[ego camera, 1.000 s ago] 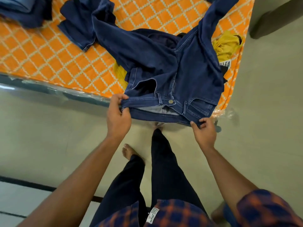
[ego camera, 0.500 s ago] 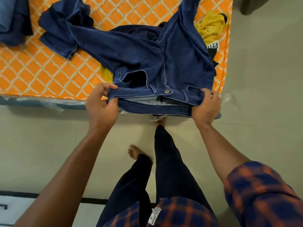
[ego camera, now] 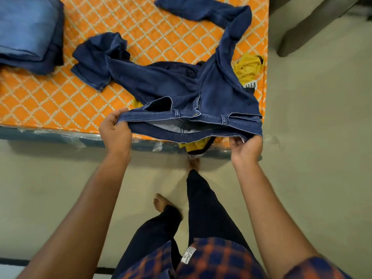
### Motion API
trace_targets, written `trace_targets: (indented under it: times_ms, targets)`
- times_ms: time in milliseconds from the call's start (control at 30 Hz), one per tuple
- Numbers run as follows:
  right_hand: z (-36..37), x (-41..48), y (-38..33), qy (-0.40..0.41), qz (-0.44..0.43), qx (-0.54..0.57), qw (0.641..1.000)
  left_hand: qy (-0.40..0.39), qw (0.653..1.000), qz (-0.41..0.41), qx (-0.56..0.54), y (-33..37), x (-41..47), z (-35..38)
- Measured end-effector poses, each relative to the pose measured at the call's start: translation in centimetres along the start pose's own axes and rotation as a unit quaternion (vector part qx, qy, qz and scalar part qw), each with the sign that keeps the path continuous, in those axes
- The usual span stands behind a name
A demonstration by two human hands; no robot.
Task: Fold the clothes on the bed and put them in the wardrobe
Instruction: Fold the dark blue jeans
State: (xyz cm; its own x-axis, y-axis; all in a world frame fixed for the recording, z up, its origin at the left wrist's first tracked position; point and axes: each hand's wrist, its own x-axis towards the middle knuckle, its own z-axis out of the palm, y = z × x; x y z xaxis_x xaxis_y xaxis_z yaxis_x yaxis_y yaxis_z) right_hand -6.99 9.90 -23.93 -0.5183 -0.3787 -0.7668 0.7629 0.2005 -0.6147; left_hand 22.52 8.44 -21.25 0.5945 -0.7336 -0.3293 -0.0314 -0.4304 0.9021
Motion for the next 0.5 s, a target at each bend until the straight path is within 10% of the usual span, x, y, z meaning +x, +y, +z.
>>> trace_targets:
  times_ms: [233, 500]
  targets:
    - [12.4, -12.9, -2.7, -0.223, -0.098, -0.069, 0.967, 0.069, 0.979, 0.065, -0.183, 8.2, 1.0, -11.4]
    - [24.1, -35.8, 3.5, -0.541, -0.102, -0.224, 0.804, 0.311, 0.902, 0.147, -0.261, 13.1, -3.7, -36.2]
